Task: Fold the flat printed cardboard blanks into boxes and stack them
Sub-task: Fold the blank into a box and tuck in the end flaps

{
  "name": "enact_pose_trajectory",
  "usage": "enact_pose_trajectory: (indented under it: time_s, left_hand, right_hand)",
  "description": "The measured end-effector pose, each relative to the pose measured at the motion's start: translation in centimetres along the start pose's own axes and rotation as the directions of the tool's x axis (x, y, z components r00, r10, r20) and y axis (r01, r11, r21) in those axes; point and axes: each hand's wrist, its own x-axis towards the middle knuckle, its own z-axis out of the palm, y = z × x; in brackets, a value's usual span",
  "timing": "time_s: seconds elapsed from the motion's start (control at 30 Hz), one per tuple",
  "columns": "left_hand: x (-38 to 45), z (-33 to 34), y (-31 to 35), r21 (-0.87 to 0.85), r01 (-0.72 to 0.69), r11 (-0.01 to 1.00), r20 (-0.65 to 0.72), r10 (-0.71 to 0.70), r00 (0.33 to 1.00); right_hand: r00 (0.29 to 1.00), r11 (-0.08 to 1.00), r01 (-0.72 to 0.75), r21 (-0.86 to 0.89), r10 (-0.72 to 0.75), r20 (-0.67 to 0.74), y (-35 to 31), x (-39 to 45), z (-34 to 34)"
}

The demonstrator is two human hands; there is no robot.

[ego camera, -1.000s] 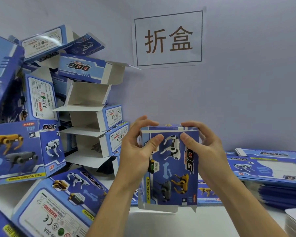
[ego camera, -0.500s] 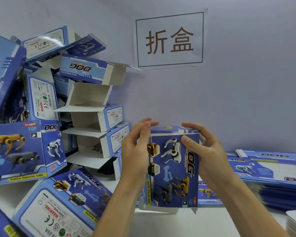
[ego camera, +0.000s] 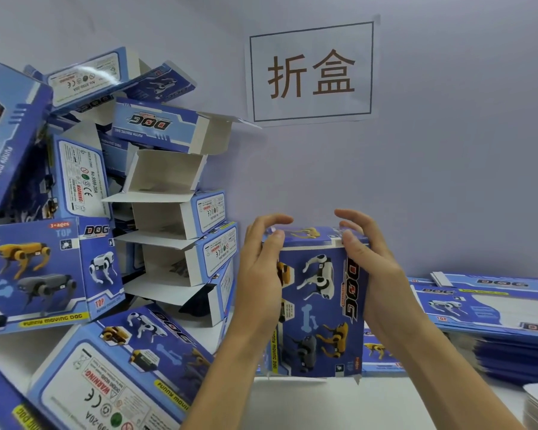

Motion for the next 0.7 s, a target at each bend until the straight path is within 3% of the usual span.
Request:
enact_pose_trajectory:
  time_s: [0.3, 0.43, 0.7]
  left_hand:
    - [-0.18, 0.65, -0.68, -0.107, 0.066, 0.992, -0.076, -0.074, 0.994]
    - [-0.1, 0.14, -0.62, -0.091, -0.005, 0.996, -0.117, -0.006, 0.993]
    - [0.2, 0.12, -0.35, -0.043, 0.026, 0.999, -0.088, -0.03, 0.996]
  right_hand:
    - [0.994, 0.999, -0.002, -0.052, -0.004, -0.106, -0.29, 0.25, -0.59]
    - [0.995, 0.996, -0.021, -0.084, 0.013, -0.096, 0.3, 0.17, -0.18]
    - [0.995, 0.999, -0.042, 0.02, 0.044, -0.085, 0.48, -0.02, -0.3]
